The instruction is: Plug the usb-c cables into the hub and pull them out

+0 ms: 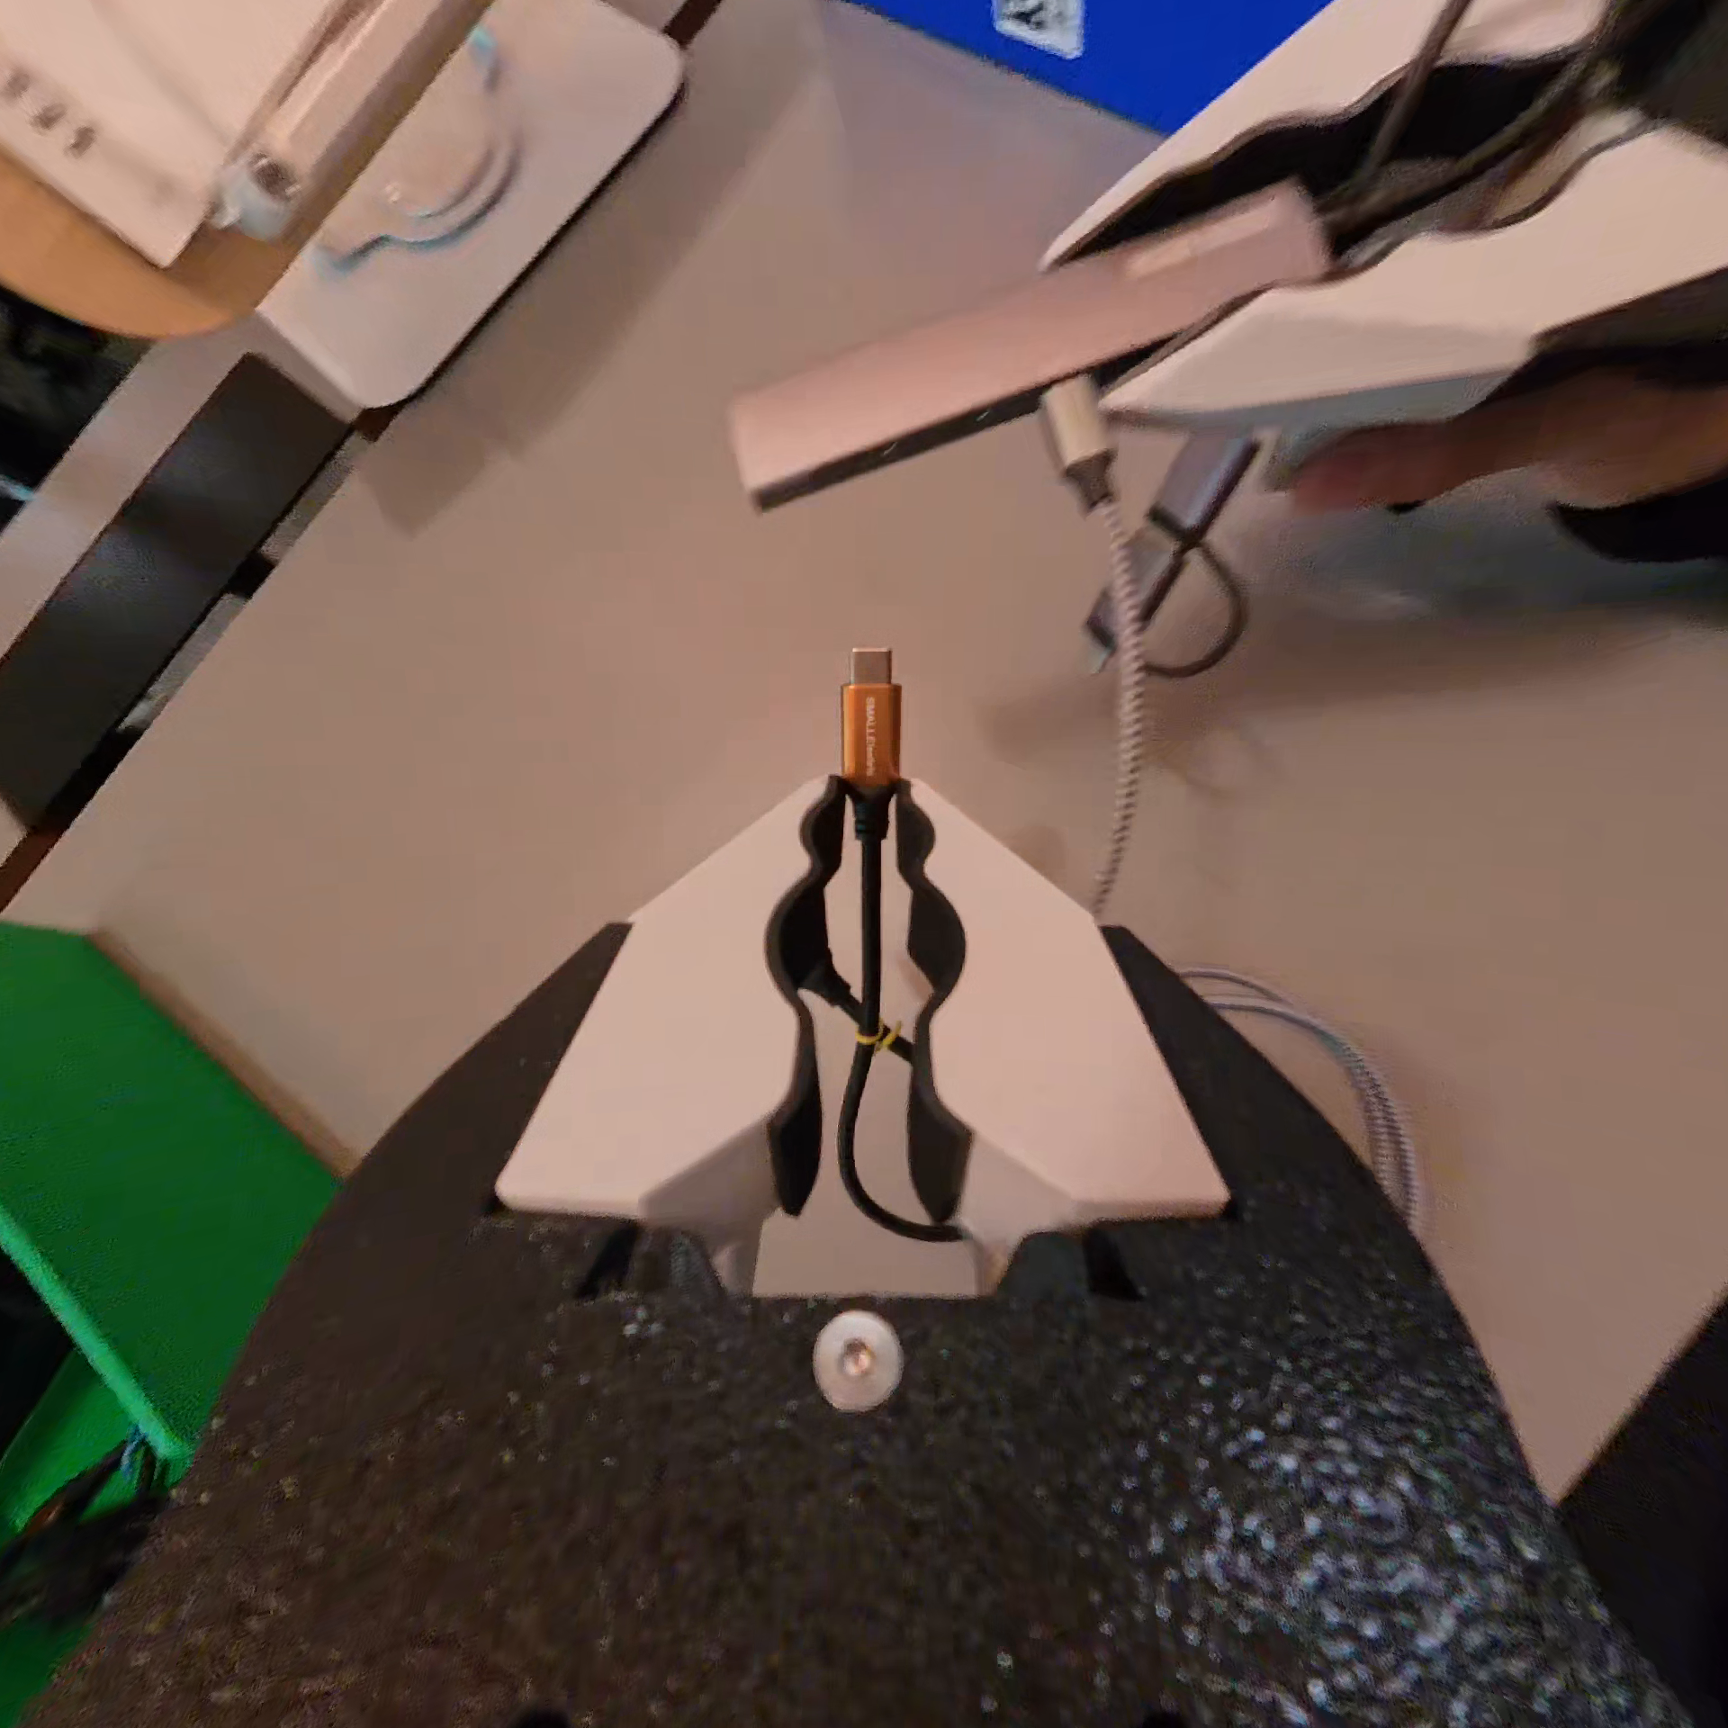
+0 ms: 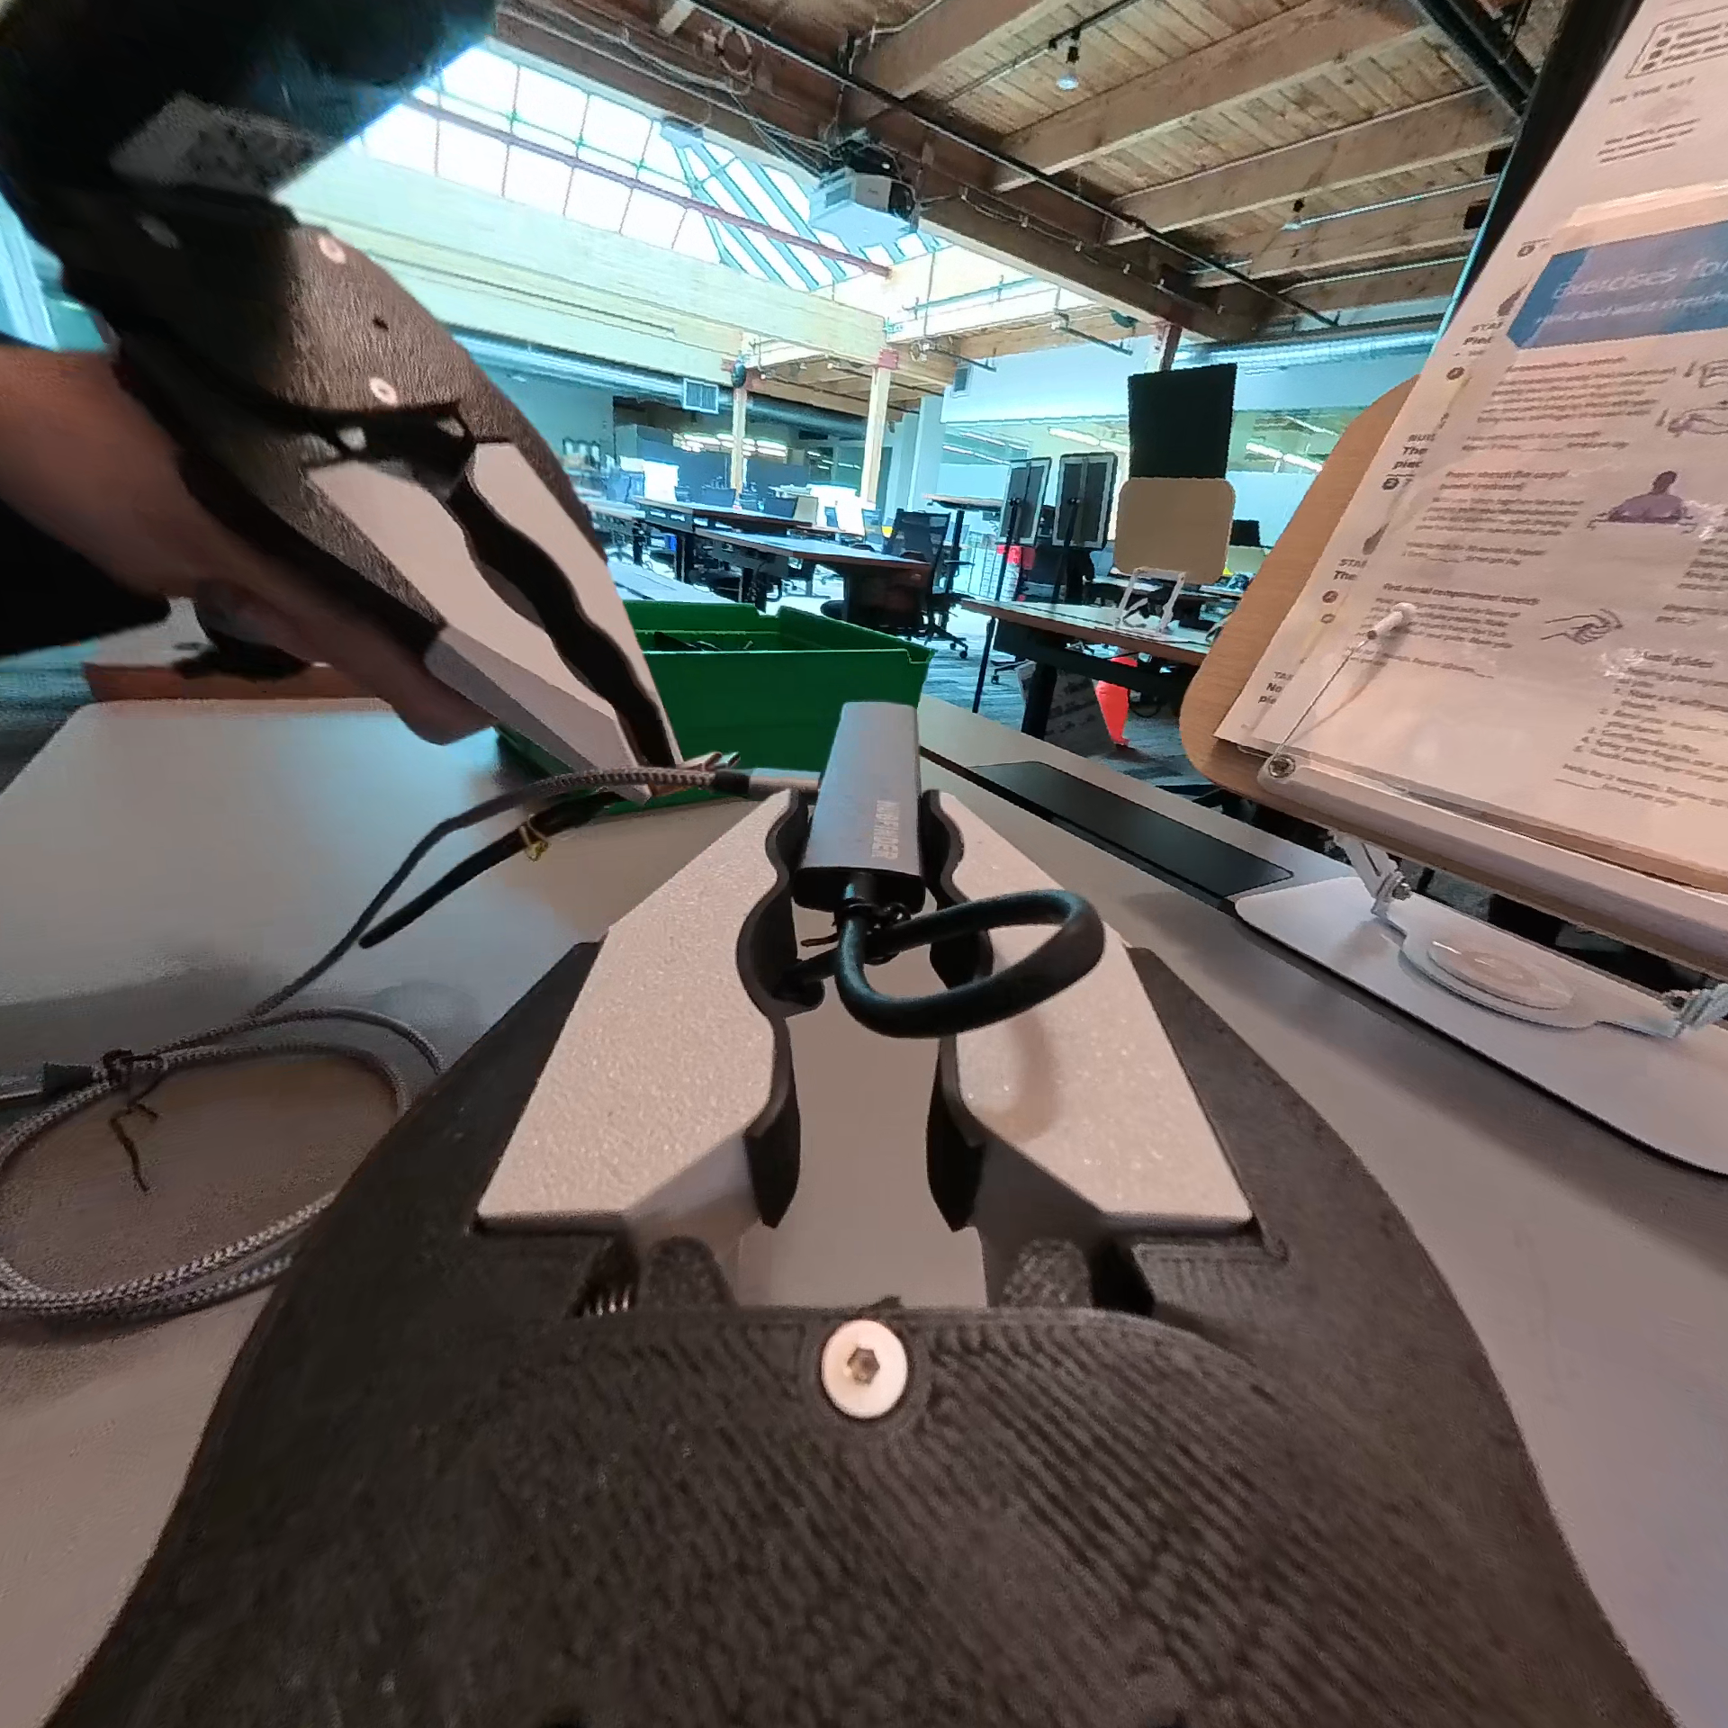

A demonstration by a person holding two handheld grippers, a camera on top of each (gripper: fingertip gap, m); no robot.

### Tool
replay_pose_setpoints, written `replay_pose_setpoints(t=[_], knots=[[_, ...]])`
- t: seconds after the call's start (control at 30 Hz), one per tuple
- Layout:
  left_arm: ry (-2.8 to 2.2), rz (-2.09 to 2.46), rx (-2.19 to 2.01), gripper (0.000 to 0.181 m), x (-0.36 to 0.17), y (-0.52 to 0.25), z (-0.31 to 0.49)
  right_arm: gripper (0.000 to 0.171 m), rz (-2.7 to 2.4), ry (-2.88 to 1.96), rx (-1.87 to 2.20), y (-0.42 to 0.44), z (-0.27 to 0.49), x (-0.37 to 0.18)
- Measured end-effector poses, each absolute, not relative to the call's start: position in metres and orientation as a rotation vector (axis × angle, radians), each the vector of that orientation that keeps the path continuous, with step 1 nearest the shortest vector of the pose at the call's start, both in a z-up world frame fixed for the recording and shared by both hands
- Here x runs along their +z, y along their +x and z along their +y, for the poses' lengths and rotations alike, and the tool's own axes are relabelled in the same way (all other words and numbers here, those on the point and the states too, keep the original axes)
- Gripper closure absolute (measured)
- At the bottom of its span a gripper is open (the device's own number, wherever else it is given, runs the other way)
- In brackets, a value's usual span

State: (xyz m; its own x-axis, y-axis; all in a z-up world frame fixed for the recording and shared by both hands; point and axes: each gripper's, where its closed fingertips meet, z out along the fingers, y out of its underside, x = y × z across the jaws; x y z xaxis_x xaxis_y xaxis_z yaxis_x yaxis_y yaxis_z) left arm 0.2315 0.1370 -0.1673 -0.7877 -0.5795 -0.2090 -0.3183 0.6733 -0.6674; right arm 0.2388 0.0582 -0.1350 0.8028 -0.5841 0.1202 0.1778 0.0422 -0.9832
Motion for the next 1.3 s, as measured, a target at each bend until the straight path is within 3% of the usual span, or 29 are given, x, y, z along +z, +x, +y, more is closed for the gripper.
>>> replay_pose_setpoints(t=[0.03,0.9,1.3], knots=[[-0.699,2.507,-0.894,0.173,-0.166,0.229,0.131,0.147,0.349,-1.425,-0.616,0.239,0.058,-0.136],[-0.864,2.643,-0.831,0.174,-0.175,0.231,0.109,0.148,0.15,-1.61,-0.947,0.234,0.074,-0.152],[-0.855,2.543,-0.962,0.174,-0.167,0.237,0.101,0.147,0.239,-1.554,-0.882,0.239,0.067,-0.146]])
